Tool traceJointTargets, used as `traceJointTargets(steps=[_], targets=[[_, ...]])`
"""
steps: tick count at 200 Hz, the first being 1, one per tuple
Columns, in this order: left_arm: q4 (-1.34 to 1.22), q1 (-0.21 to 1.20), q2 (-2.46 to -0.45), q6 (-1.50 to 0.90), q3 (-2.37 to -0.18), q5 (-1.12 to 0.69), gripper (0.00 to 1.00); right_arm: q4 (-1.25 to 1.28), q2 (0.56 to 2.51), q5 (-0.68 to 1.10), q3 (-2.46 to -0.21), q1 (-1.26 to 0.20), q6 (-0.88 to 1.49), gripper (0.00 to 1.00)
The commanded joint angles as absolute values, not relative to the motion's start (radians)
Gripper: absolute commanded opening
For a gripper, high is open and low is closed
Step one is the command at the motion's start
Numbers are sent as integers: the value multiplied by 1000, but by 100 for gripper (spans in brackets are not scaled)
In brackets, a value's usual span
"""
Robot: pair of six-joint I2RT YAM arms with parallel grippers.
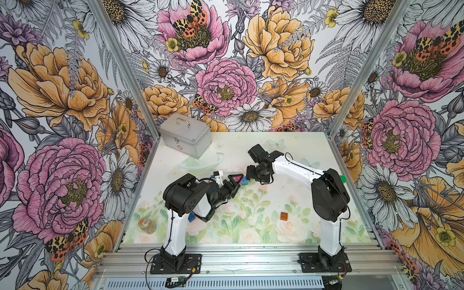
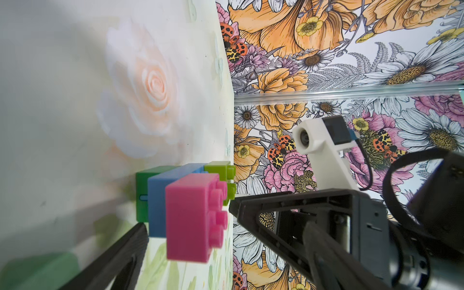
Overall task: Assemble the letter v with lego
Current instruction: Assemble the lego brick with the lego brick.
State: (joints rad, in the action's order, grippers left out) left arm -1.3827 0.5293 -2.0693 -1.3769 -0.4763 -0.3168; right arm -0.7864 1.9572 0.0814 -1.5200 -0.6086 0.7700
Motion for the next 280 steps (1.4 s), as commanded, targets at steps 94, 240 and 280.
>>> traceJointTargets(steps=[94,240,280], targets=[[-925,454,-2045,-1263,-330,-370,93,541,1702,320,-751,-525,1274,79],[-998,507,-2129,-1352,-449,-330,80,826,1923,215,-706,-543,1447,83],[-1026,521,-2154,-1369,-462,-317,77,804,1942,216,-730,-556,1447,81]])
